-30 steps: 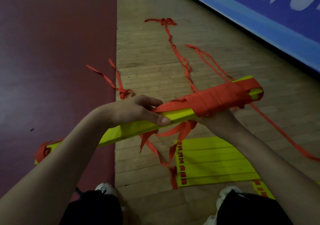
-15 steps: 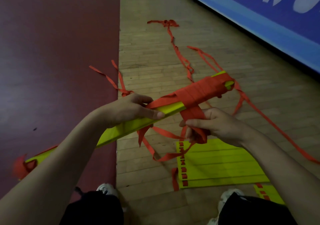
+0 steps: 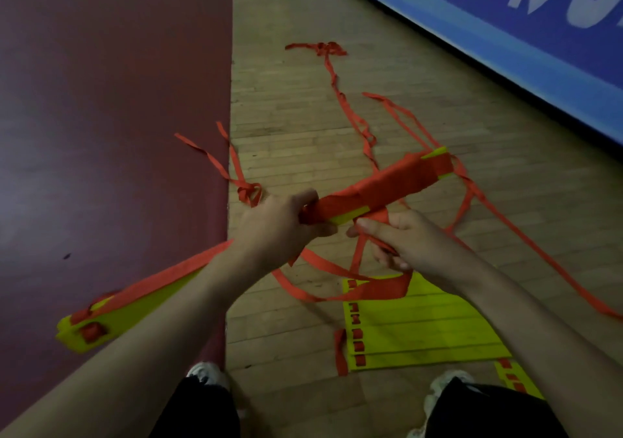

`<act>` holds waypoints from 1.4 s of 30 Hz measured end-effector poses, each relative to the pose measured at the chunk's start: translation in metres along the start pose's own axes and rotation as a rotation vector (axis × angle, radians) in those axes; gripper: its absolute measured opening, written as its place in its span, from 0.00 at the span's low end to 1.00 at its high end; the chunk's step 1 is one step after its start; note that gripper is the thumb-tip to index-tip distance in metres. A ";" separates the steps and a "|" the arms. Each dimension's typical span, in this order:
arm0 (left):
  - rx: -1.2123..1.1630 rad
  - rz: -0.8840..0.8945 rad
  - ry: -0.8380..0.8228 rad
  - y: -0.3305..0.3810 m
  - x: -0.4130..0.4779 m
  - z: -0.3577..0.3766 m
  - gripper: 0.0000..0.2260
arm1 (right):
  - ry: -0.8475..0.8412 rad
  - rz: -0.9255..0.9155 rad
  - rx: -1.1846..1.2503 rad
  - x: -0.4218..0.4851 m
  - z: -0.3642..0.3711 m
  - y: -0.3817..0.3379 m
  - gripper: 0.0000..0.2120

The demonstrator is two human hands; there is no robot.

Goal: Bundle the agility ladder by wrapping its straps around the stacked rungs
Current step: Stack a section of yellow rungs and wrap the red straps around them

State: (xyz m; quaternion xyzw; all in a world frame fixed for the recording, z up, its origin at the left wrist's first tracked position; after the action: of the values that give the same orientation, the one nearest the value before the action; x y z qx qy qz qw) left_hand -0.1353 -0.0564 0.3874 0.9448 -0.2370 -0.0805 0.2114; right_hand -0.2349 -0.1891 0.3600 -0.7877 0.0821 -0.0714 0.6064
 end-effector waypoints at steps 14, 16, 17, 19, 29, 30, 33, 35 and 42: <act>0.351 0.357 0.251 0.040 -0.036 0.014 0.15 | 0.238 0.156 0.293 -0.004 0.005 0.018 0.29; 0.284 0.317 0.150 0.033 -0.028 0.018 0.15 | 0.218 0.134 0.323 -0.005 0.007 0.018 0.29; 0.220 0.290 0.048 0.029 -0.022 0.022 0.16 | 0.214 0.125 0.340 -0.005 0.008 0.018 0.27; -0.063 0.165 -0.245 0.016 -0.014 0.028 0.21 | 0.189 0.105 0.370 -0.005 0.010 0.017 0.24; -0.719 -0.085 -0.612 0.009 -0.006 0.018 0.20 | -0.035 0.064 0.424 -0.004 0.026 0.006 0.25; -0.737 -0.098 -0.649 0.009 -0.008 0.018 0.20 | -0.055 0.069 0.391 -0.003 0.026 0.006 0.27; -0.765 -0.137 -0.699 0.007 -0.010 0.018 0.22 | -0.117 0.073 0.299 0.001 0.020 0.008 0.31; -0.772 -0.144 -0.694 0.003 -0.008 0.016 0.22 | -0.168 0.077 0.281 0.000 0.016 0.005 0.26; -0.827 -0.153 -0.673 -0.002 -0.004 0.003 0.22 | -0.064 0.049 -0.109 0.000 0.000 0.016 0.08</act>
State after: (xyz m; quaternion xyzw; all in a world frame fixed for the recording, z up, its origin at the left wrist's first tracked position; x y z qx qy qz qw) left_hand -0.1387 -0.0534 0.3842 0.7192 -0.1708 -0.4804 0.4719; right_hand -0.2352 -0.1933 0.3447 -0.8191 0.0856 -0.0267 0.5666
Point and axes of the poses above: each hand's wrist, its own x-axis towards the middle knuckle, its own z-axis out of the palm, y = z × x, the point moved 7 cm from there along x, towards the middle knuckle, and after that the axes turned 14 degrees about -z, right-handed, at the moved point
